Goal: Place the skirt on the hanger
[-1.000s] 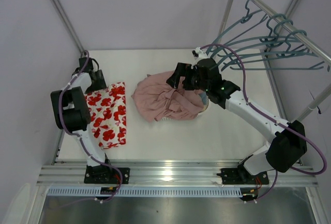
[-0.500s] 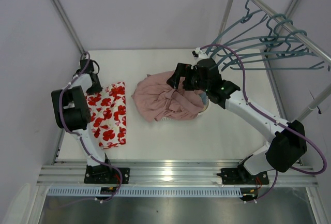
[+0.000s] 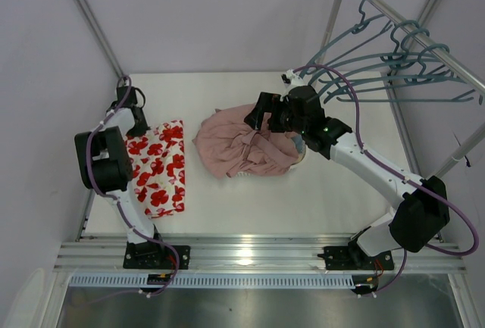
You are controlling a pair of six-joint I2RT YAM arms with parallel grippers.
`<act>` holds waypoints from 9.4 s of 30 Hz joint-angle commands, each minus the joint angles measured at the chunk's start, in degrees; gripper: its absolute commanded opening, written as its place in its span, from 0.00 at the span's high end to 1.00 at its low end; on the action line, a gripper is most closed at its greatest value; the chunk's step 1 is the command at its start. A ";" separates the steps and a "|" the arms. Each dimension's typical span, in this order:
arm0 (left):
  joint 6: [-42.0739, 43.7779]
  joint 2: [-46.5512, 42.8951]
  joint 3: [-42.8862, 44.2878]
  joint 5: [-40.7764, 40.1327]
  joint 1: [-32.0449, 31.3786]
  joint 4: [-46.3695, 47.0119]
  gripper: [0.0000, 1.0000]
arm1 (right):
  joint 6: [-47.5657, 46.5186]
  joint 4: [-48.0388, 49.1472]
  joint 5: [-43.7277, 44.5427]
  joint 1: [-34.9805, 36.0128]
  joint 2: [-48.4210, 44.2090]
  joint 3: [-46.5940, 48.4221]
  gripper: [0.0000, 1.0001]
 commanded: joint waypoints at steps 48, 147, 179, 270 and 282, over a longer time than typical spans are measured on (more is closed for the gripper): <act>-0.53 -17.24 4.69 11.67 0.25 -4.33 1.00 | 0.33 1.18 -0.83 0.38 -1.92 -0.68 0.01; -25.83 -28.41 -32.05 -0.54 -4.41 4.63 0.36 | 2.79 -11.12 14.64 7.24 -12.38 -11.32 0.01; -37.59 -48.33 -28.65 -11.89 -9.59 -3.46 0.31 | -0.45 -10.60 9.89 6.97 -13.96 -5.09 0.01; 0.80 -32.45 22.43 38.55 -35.59 8.76 0.00 | 1.30 -9.90 26.94 30.52 -35.22 -20.02 0.01; 0.61 -17.95 38.52 35.43 -49.48 5.25 0.04 | 1.03 -26.14 36.78 33.34 -39.36 -7.50 0.02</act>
